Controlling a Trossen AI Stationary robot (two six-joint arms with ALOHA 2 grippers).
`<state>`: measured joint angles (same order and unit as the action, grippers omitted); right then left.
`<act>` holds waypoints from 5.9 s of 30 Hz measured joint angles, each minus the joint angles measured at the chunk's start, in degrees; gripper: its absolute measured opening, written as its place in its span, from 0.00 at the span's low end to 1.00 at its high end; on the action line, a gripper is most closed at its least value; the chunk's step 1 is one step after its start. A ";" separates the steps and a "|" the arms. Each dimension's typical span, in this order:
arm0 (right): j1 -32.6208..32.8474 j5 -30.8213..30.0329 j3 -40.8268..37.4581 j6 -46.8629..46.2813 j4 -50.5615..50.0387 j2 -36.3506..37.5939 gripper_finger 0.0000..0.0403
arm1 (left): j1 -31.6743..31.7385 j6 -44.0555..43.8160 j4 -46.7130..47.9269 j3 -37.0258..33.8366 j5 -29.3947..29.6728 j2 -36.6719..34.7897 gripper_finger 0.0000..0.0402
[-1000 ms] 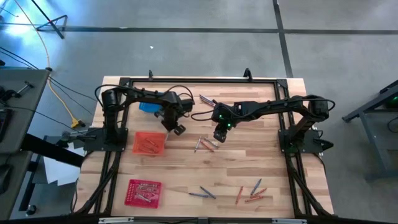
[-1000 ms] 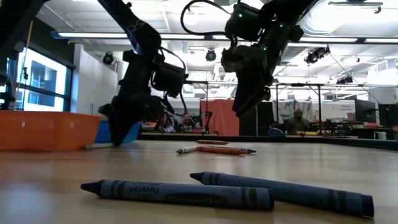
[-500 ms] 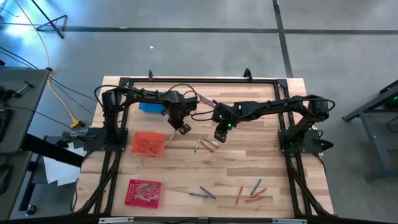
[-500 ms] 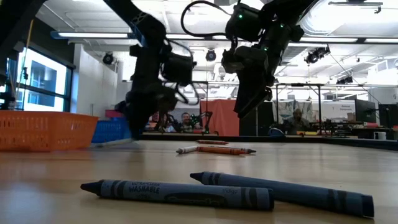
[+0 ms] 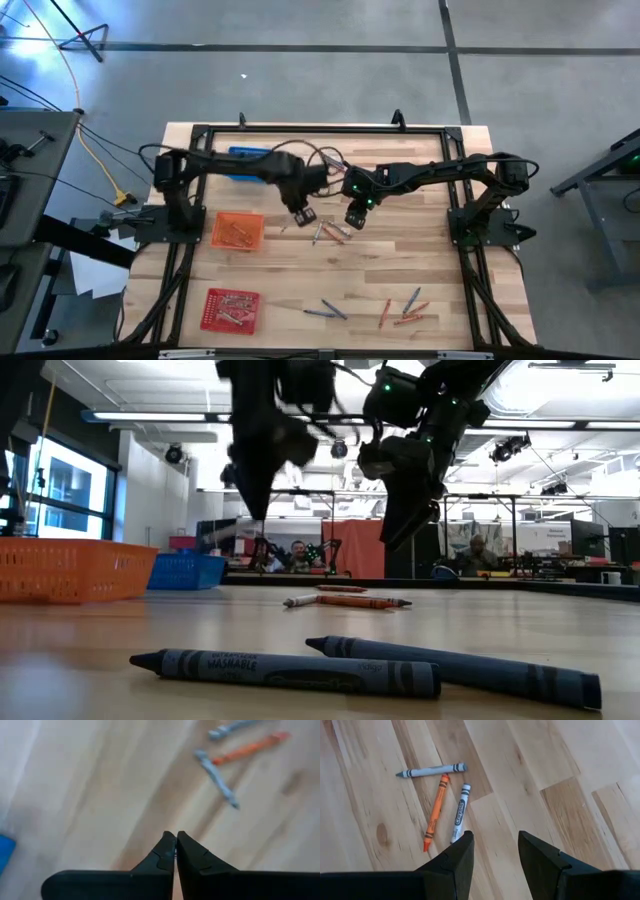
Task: Sort crayons
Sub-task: Put the gray crayon into the red bin
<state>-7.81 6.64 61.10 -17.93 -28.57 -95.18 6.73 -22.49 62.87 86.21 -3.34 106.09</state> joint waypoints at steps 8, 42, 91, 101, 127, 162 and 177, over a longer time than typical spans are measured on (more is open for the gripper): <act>-0.02 0.03 0.00 0.02 -0.86 0.02 0.37 | -13.72 -14.36 0.75 0.00 8.52 -10.23 0.00; 1.46 -0.14 0.00 -10.81 -1.24 0.02 0.37 | -59.52 -77.56 18.06 0.00 10.61 -5.15 0.00; 6.32 -4.48 0.00 -14.02 -6.61 0.00 0.37 | -49.63 -40.52 16.40 0.00 22.70 -3.57 0.29; 6.33 -7.88 0.00 -6.53 -6.73 0.00 0.37 | -37.65 -22.28 1.43 -3.07 40.52 -6.72 0.26; 4.60 -20.31 -0.11 -13.13 -25.65 18.11 0.37 | -18.04 5.93 -22.22 -8.63 25.89 -0.84 0.26; 1.46 -25.08 -0.11 -11.21 -30.99 30.34 0.37 | -8.19 -24.33 -38.70 -15.11 9.34 3.29 0.26; 1.46 -24.66 -0.11 -10.05 -32.06 30.32 0.37 | -9.68 -25.32 -35.78 -14.89 7.59 8.59 0.26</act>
<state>-6.35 -18.02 60.99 -27.99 -60.62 -64.86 -2.95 -47.81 27.09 71.32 4.24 114.68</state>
